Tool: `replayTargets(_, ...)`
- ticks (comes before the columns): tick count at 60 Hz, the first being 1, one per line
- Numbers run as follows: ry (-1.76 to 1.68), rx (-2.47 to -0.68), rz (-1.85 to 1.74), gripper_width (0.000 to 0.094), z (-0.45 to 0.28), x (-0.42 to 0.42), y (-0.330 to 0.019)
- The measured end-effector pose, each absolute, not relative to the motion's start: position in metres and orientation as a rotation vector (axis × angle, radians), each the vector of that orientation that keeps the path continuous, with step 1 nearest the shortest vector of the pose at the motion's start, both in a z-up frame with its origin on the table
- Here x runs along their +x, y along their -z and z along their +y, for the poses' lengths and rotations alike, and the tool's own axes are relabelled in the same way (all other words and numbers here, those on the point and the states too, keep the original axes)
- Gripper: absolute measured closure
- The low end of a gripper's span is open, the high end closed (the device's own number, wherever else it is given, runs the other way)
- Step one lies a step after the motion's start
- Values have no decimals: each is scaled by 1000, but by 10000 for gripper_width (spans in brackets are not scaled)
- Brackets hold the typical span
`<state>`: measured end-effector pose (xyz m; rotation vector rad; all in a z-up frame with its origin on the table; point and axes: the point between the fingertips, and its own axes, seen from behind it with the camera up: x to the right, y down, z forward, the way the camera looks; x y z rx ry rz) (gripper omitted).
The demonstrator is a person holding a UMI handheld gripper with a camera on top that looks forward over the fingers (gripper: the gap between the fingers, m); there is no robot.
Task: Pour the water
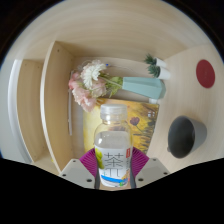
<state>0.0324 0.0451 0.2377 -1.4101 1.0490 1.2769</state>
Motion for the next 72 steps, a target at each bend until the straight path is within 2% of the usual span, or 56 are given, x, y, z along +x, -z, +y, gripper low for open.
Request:
replayTargets(5,-1042,-1529,780,525,42,51,-258)
replayTargets(11,-803,-1562,545,525,41,86,-282)
replayTargets(20,-378,-1634,297,525,36,155,-274)
replayTargets(32,10,-1736,189,528,38,240,-213)
replayTargets(54,106,-1870,162,528,40,275,-89)
replayTargets(61,121,-1880,149,506,39,279,-68)
replayTargets(72,120,-1812,136,482,37,280,-70)
